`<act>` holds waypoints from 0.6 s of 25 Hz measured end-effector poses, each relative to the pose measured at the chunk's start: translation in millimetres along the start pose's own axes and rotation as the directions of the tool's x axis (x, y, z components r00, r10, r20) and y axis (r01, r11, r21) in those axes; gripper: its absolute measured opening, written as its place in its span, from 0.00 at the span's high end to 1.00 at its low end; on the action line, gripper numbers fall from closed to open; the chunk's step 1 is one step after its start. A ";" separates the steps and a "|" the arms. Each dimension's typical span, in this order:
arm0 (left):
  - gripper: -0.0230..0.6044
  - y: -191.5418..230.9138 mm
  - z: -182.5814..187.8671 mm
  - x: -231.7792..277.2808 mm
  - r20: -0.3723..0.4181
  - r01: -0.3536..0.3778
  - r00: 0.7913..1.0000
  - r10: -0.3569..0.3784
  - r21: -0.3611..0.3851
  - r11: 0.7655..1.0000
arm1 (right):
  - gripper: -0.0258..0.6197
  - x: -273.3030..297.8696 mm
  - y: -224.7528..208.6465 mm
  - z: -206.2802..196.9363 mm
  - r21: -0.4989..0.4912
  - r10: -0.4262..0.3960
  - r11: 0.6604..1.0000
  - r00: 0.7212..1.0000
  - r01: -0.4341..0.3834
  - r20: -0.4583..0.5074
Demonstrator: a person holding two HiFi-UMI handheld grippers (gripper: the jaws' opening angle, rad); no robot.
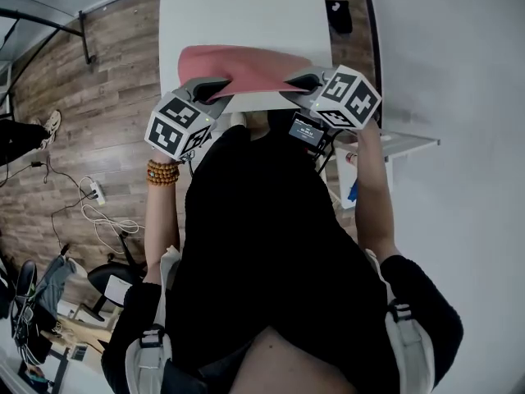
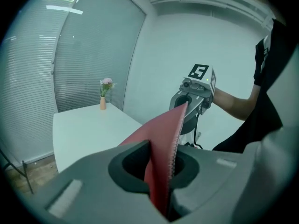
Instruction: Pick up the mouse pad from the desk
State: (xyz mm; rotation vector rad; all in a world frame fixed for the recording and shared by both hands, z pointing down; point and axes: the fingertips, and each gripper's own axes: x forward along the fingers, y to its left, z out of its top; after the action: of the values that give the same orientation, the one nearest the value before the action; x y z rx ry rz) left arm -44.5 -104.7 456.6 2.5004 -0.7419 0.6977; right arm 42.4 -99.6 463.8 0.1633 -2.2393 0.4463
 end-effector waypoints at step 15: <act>0.93 16.4 87.1 -10.9 0.295 -0.112 0.948 0.122 -0.053 0.992 | 0.89 -48.4 -37.4 55.5 0.078 -0.160 0.986 0.964 0.147 0.214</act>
State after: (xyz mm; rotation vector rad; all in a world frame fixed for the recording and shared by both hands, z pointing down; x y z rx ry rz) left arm -32.7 -159.3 386.9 2.5755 -1.0065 0.3426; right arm 44.1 -156.4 403.8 0.4347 -2.4076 0.4303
